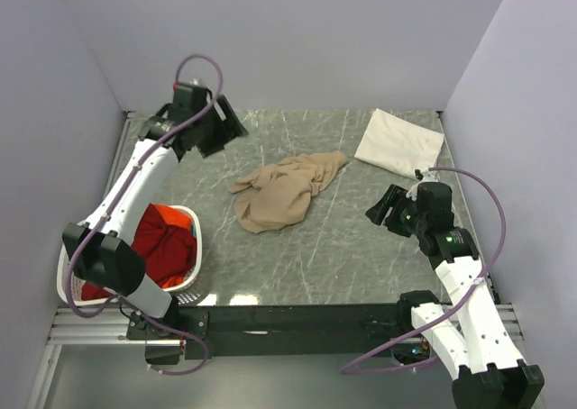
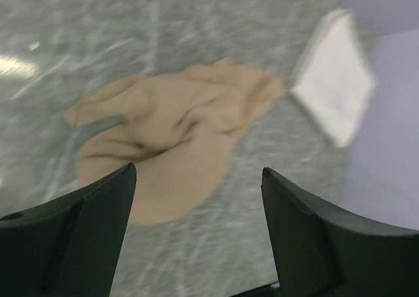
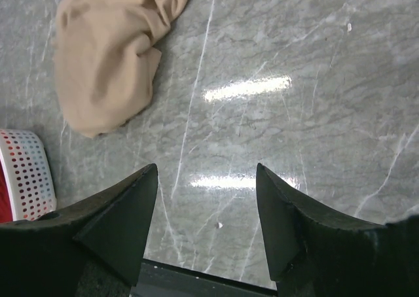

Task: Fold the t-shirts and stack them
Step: Move the tshirt to the center of the board, then flatten the tshirt out

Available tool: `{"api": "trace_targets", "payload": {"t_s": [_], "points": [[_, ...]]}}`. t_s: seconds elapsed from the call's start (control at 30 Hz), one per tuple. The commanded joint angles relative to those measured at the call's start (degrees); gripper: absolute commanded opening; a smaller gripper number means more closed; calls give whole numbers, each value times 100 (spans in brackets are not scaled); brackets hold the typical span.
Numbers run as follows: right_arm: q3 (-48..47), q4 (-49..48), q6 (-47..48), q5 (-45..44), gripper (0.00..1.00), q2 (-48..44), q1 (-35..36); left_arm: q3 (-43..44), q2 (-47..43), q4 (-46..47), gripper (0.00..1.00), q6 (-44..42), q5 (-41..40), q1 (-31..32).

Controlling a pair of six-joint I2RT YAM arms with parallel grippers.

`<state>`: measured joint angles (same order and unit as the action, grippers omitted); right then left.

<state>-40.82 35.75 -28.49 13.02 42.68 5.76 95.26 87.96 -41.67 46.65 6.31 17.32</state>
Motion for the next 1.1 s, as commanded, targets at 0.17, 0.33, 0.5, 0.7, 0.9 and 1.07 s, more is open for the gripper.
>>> {"api": "trace_targets", "payload": {"t_s": [0.17, 0.33, 0.5, 0.7, 0.9, 1.07], "points": [[-58, -173, 19, -132, 68, 327, 31, -1998, -921, 8, 78, -324, -685, 412], [-339, -524, -410, -238, 68, 961, 31, -2934, -931, 379, 77, -209, 19, 430], [-348, -1508, -1000, -88, 66, 1778, 153, -3102, -457, 458, 78, -805, 239, 430], [-1426, -1246, -904, -651, 65, 3070, 706, -2829, 474, 238, 78, -1351, 187, 430], [-2157, -1289, -930, -792, 64, 4116, 795, -2855, 933, 554, 76, -1361, 398, 430], [-2904, -1167, -737, -958, 64, 5090, 795, -3031, 1232, 879, 73, -1194, 687, 430]]}}
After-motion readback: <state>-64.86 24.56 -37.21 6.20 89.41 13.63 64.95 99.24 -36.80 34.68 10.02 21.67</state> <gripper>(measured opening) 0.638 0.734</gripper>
